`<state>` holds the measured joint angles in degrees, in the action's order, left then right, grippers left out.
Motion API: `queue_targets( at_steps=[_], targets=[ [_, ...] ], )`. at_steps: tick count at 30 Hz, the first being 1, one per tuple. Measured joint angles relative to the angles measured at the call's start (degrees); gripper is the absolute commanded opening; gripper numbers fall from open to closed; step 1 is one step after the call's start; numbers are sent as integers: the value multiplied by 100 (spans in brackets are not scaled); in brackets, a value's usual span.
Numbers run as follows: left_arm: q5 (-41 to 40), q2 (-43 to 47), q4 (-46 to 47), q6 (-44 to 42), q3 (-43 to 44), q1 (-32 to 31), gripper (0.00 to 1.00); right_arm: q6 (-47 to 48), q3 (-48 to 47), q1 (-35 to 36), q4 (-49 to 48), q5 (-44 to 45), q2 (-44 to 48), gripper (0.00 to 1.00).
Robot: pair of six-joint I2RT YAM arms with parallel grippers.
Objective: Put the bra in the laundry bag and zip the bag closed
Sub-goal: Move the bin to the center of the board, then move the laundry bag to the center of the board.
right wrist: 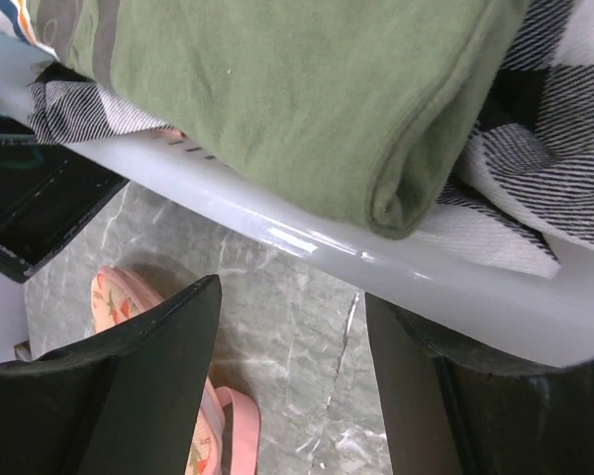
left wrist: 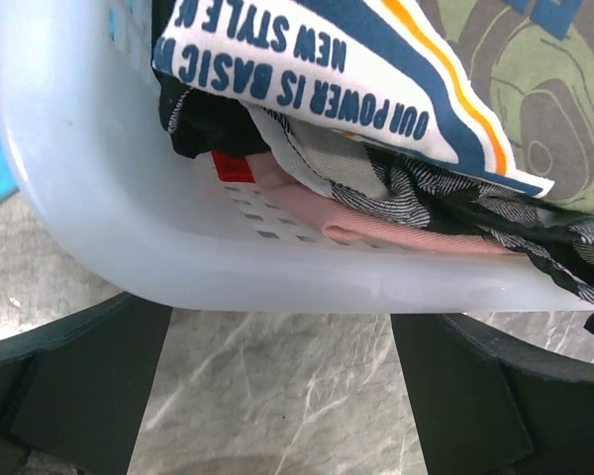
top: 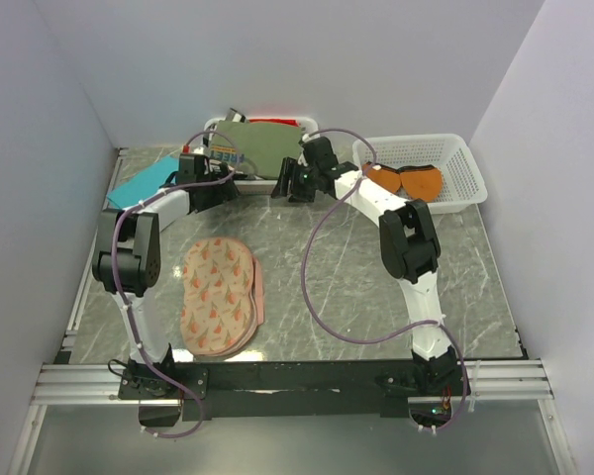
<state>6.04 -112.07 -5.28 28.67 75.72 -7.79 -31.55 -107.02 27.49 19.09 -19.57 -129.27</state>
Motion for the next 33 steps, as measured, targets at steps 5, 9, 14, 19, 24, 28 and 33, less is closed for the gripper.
queue_targets(
  at_steps=[5,9,14,19,24,28,33],
  targets=[
    [151,-120,-107,-48,168,50,96,13,-181,2,122,-114,-107,68],
    [184,-144,-109,-52,179,48,96,22,-181,13,131,-116,-116,68],
    [229,-131,-57,-48,140,48,96,59,-127,11,87,-212,-101,70],
    [225,407,192,4,-560,61,96,192,984,13,-251,-387,422,69],
    [22,1947,249,107,-1768,42,96,282,2511,109,-391,-492,1493,65],
    [-306,3359,448,295,-2789,-149,96,289,3425,409,-717,-702,2223,60],
    [-815,4500,452,671,-3954,-673,96,195,4214,960,-1191,-901,2413,56]
  ],
)
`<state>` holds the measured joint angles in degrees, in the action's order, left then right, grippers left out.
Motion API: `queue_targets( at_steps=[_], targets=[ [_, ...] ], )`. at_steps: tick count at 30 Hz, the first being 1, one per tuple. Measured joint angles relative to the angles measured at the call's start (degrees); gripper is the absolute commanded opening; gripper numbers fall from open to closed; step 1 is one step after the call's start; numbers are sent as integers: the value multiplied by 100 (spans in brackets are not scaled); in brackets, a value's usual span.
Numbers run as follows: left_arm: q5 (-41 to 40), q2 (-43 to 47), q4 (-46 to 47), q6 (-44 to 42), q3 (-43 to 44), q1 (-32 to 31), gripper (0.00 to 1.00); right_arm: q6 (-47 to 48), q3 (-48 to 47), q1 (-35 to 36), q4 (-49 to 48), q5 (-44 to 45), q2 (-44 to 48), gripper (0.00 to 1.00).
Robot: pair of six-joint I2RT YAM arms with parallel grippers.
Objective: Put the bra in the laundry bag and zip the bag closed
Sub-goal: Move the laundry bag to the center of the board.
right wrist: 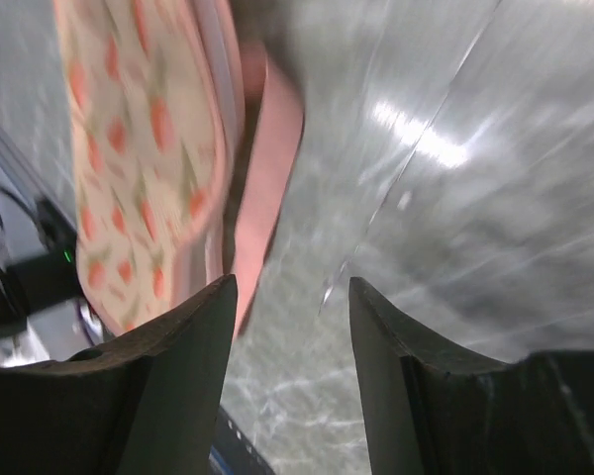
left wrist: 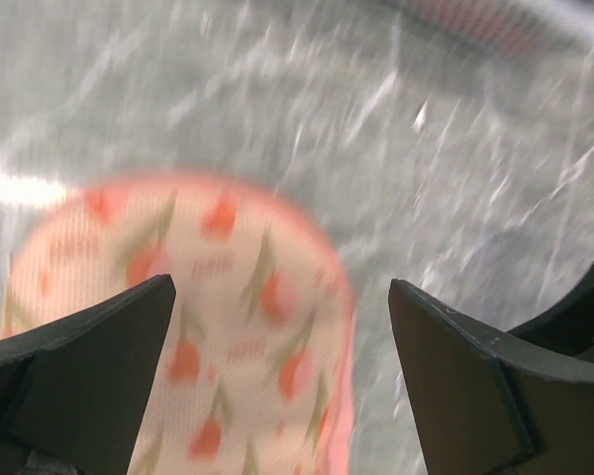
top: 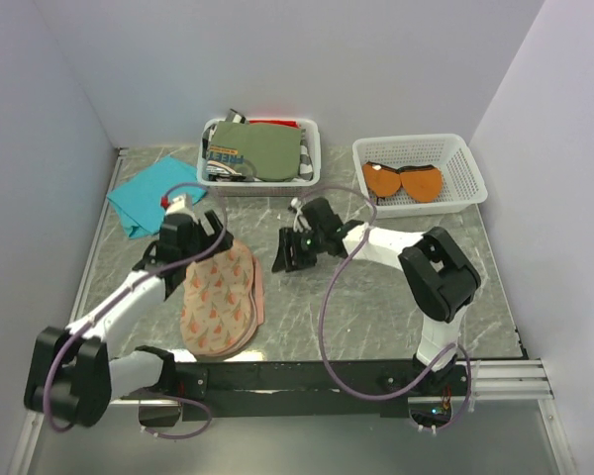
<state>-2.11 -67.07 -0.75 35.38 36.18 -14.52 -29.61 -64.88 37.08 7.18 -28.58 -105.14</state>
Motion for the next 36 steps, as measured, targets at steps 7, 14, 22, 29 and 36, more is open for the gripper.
queue_targets(
  at_steps=[7,14,22,29,36],
  targets=[
    [-645,1357,-627,595,-1147,-439,96,-356,627,678,-365,-116,-11,55],
    [-997,2085,-1047,986,-1497,-490,96,-654,643,1121,-887,-251,-28,50],
    [-1169,1812,-1259,1106,-1486,-728,96,-896,678,1384,-1086,-256,-271,44],
    [-1213,1617,-1279,1104,-1425,-844,96,-1003,721,1416,-1176,-256,-470,12],
    [-1158,1543,-1309,1078,-1239,-997,96,-1121,955,1403,-1491,-195,-459,0]
  ],
)
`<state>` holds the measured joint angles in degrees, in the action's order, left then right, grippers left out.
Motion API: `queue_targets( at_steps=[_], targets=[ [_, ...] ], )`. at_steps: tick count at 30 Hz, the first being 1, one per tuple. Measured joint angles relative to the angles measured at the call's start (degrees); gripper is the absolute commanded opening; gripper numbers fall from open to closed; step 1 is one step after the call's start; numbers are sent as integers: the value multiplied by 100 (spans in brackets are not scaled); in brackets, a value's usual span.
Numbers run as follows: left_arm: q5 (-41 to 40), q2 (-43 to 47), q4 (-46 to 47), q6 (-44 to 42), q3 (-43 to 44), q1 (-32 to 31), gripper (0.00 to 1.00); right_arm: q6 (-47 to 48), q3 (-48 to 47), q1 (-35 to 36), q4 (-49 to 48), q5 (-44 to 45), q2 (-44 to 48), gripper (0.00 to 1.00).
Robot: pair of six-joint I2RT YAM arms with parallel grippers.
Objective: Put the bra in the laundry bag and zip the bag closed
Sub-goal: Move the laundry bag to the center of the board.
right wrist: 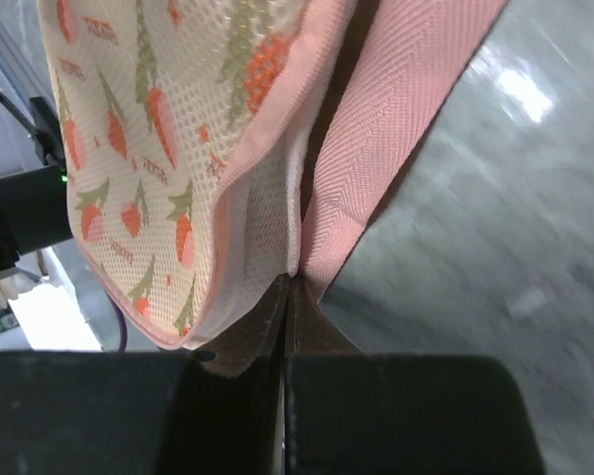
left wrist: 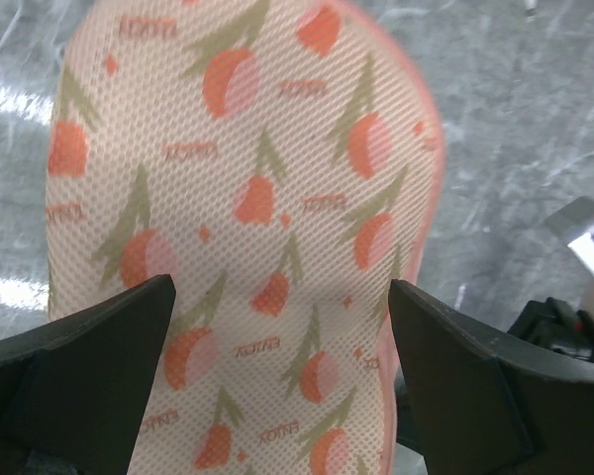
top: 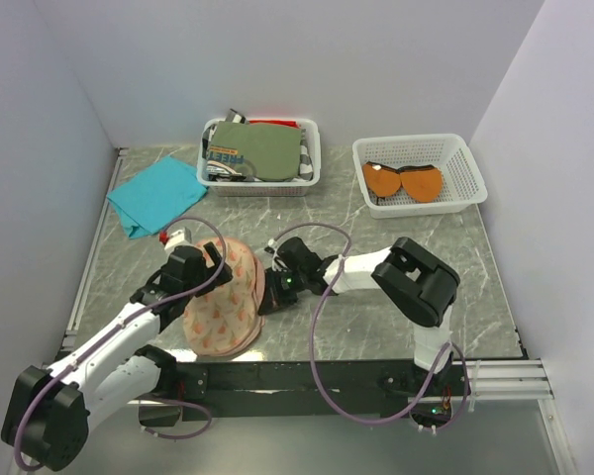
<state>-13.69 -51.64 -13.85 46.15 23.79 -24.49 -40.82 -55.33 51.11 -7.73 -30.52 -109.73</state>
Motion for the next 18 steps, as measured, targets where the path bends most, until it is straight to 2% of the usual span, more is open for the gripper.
queue_targets(
  at_steps=[7,18],
  targets=[
    [197,-240,-17,-258,452,-120,96,-48,717,-393,-107,337,673,0],
    [662,-1582,424,-625,970,-564,96,61,1692,-1753,2,1106,2076,0]
  ],
)
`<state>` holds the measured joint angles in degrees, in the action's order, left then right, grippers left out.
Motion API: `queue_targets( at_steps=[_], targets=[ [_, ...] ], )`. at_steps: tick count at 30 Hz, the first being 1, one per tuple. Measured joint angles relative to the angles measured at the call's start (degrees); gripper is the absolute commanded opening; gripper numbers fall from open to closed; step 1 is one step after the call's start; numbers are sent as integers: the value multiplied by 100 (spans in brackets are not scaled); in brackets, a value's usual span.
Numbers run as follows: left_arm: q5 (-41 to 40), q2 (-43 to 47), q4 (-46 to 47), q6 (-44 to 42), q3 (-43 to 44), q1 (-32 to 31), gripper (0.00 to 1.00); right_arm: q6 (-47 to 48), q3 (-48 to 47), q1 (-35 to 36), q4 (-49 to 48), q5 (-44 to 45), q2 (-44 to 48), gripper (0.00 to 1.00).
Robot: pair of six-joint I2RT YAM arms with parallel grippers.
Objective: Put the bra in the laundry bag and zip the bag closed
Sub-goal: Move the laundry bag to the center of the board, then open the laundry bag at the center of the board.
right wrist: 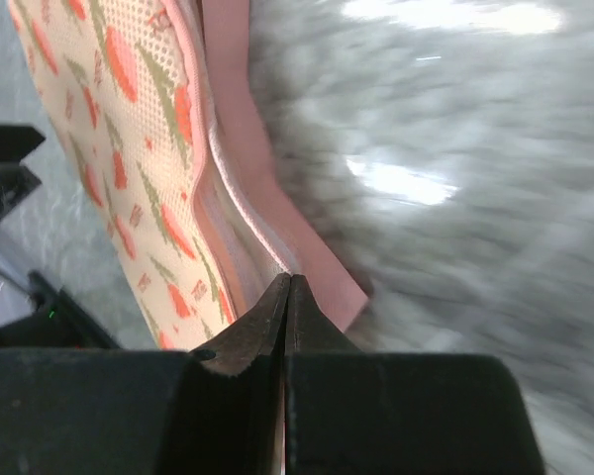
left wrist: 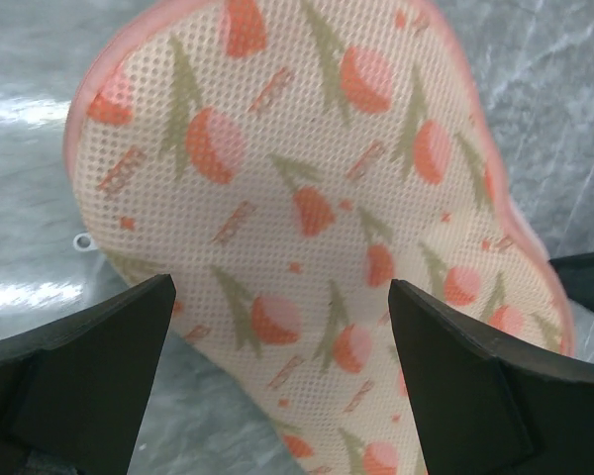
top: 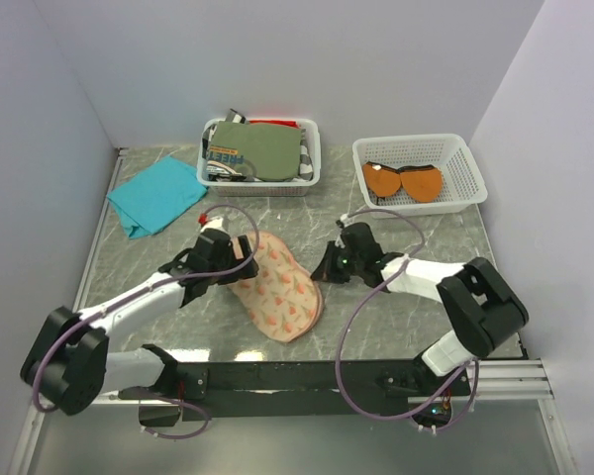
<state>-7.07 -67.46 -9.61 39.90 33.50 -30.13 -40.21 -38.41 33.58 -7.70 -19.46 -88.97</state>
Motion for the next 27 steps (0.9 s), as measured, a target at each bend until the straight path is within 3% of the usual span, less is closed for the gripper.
queue_targets(
  at_steps=[10,13,14,20,27],
  targets=[
    [-52,-1233,306,-24,828,-826,96,201,1095,-1106,496,739,1580,1],
    [-199,-1429,393,-24,966,-920,96,240,1274,-1189,743,861,2107,41],
    [-271,-1512,404,-26,1014,-922,96,256,1300,-1189,839,870,2264,44],
    [-518,-1993,466,-28,1311,-918,96,398,1307,-1187,1255,940,2734,45],
    [-479,-2057,660,9,1327,-918,96,636,1108,-1187,1515,800,2562,44]
  ],
)
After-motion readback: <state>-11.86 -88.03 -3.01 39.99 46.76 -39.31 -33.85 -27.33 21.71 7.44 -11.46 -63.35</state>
